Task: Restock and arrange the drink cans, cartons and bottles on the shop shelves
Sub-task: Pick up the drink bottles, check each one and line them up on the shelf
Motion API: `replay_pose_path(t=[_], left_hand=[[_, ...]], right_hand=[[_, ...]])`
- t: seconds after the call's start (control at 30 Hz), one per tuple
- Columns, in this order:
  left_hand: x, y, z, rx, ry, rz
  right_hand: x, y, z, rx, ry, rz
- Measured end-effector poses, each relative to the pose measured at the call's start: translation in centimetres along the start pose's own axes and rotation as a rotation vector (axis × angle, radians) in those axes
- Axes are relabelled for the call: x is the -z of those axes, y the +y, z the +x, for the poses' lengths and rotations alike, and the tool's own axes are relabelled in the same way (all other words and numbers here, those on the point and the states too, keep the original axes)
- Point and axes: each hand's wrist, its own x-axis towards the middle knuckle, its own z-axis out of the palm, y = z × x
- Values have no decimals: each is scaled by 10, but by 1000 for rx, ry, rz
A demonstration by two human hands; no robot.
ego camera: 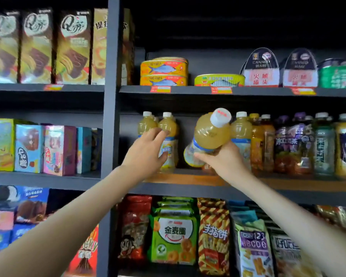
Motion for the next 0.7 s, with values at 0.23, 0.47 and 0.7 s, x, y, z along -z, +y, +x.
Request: replay_pose_path(t=[0.23, 0.47, 0.7], left_hand=[[-55, -46, 47, -29, -237, 463], [-87, -71, 59, -153, -155, 555], [-102, -78, 59, -224, -101, 579]], right_hand=[[-51, 30, 73, -286, -144, -138], [-87, 54, 101, -281, -152, -310], [-74, 57, 91, 317, -313, -964]])
